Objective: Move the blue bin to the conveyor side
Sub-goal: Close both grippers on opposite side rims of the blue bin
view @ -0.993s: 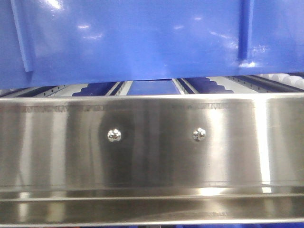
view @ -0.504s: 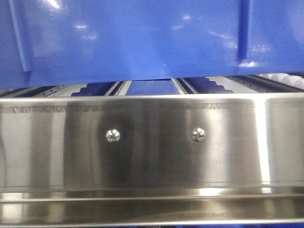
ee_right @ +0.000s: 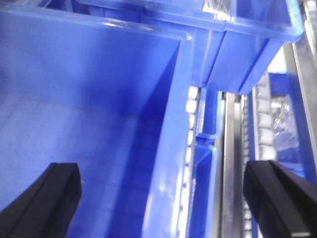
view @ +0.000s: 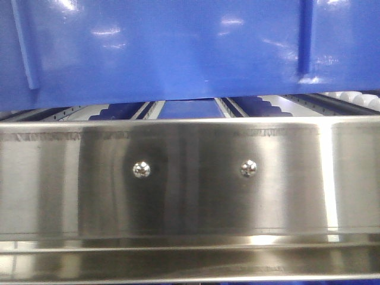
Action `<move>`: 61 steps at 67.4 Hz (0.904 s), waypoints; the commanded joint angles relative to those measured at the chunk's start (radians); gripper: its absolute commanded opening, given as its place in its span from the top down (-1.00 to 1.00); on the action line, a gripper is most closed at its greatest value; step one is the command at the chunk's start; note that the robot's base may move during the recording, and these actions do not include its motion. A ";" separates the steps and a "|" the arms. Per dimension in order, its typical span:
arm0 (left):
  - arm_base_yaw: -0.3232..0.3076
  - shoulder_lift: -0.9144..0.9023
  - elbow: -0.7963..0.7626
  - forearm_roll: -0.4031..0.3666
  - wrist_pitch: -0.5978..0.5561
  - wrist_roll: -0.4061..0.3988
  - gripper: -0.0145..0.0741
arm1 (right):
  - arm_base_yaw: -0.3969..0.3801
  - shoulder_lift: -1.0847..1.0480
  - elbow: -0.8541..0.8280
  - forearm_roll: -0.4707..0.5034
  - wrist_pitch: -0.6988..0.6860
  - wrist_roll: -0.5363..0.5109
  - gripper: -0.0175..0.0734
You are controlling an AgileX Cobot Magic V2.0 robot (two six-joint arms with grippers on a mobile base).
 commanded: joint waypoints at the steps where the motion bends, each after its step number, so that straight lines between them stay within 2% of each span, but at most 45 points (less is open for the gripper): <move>1: -0.006 0.022 -0.065 -0.005 -0.003 0.001 -0.66 | 0.000 0.012 -0.012 -0.032 -0.006 0.020 -0.59; 10: -0.006 0.057 -0.123 -0.005 -0.003 -0.002 -0.66 | 0.000 0.032 -0.012 -0.039 -0.006 0.026 -0.59; 22: -0.006 0.088 -0.123 -0.007 -0.003 -0.002 -0.66 | 0.000 0.056 0.017 -0.039 -0.006 0.026 -0.59; 31: -0.004 0.107 -0.123 -0.007 -0.003 -0.002 -0.66 | 0.000 0.061 0.070 -0.078 -0.006 0.038 -0.59; 61: -0.002 0.147 -0.105 -0.007 -0.003 -0.002 -0.66 | 0.000 0.071 0.118 -0.060 -0.006 0.054 -0.59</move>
